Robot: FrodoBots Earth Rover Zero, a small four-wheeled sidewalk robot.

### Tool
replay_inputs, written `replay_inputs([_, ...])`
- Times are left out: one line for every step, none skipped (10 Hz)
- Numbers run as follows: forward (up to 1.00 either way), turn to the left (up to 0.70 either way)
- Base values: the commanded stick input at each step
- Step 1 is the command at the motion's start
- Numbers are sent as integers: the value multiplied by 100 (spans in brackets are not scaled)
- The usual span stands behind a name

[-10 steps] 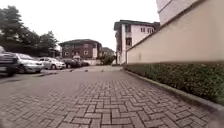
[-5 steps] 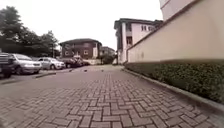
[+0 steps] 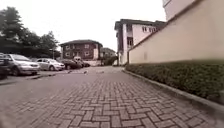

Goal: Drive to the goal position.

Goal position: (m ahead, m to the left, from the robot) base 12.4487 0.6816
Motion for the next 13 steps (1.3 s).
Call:
replay_inputs([70, 0])
replay_inputs([70, 0])
replay_inputs([70, 0])
replay_inputs([70, 0])
replay_inputs([70, 0])
replay_inputs([70, 0])
replay_inputs([70, 0])
replay_inputs([70, 0])
replay_inputs([70, 0])
replay_inputs([70, 0])
replay_inputs([70, 0])
replay_inputs([70, 0])
replay_inputs([70, 0])
